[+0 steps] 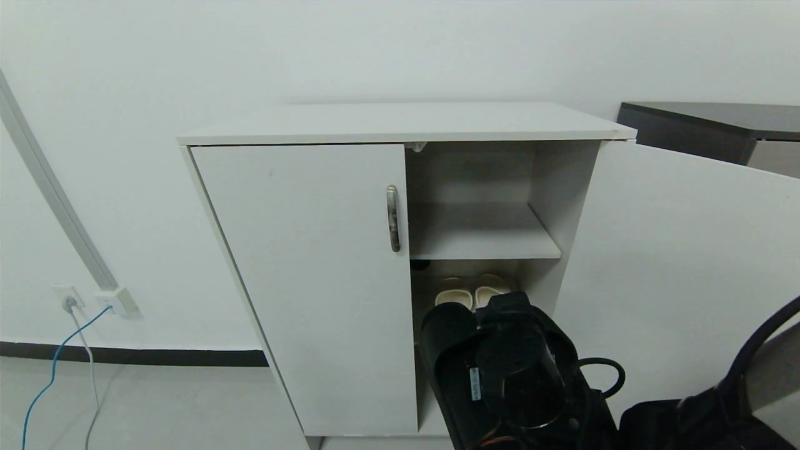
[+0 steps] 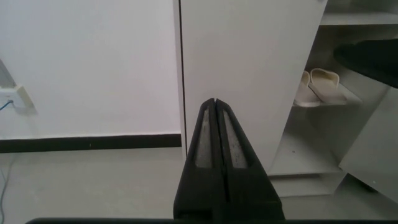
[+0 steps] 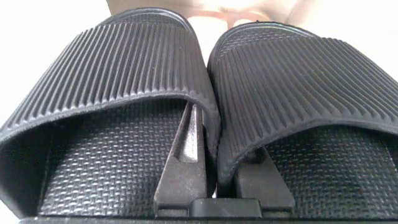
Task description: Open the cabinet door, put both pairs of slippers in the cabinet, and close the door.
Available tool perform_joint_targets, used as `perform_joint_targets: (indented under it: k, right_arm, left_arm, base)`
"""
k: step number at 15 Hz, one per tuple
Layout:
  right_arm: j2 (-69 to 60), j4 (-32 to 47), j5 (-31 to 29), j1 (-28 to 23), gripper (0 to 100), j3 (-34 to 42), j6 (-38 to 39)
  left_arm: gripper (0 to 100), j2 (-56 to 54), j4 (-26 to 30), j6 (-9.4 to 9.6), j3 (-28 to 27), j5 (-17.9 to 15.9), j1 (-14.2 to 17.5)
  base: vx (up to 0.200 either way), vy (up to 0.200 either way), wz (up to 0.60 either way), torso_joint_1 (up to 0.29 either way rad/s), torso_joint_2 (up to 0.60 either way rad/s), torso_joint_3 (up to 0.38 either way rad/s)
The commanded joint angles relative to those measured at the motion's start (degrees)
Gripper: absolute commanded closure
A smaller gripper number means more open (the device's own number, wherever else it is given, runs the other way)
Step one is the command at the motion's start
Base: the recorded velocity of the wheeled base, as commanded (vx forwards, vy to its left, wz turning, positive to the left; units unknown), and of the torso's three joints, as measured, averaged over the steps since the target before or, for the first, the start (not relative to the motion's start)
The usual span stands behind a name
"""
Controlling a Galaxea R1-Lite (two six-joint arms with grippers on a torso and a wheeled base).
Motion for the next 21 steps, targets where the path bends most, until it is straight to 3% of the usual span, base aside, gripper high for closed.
perform_joint_targets:
  k: [1,5,7,9,21]
  right_arm:
    - [-2.76,6.94,-0.25,-0.84,100,-5.78,1.64]
    - [-5.48,29.44,-1.13,-1.11,100,-19.06,7.79]
    - [-6.45,35.07,-1.83,-0.93,100,-23.89,8.84]
    - [-6.01,35.59,-5.61,-0.84,100,-25.82,8.76]
    - [-0.21,32.08,-5.78,-4.45,100,-26.53,8.84]
  left_arm:
    - [100,0.05,-0.01,0.01,0.01,0.00,0.01]
    - [100,0.05,-0.01,0.01,0.01,0.00,0.01]
    - [100,0.05,-0.01,0.01,0.01,0.00,0.01]
    - [100,0.05,-0.01,0.01,0.01,0.00,0.01]
    - [100,0.05,-0.01,0.01,0.01,0.00,0.01]
  base:
    - [0.000,0.000,0.00,0.000,0.00,0.000]
    - [0.000,0.000,0.00,0.000,0.00,0.000]
    - [0.000,0.000,0.00,0.000,0.00,0.000]
    - [0.000,0.000,0.00,0.000,0.00,0.000]
    - [0.000,0.000,0.00,0.000,0.00,0.000]
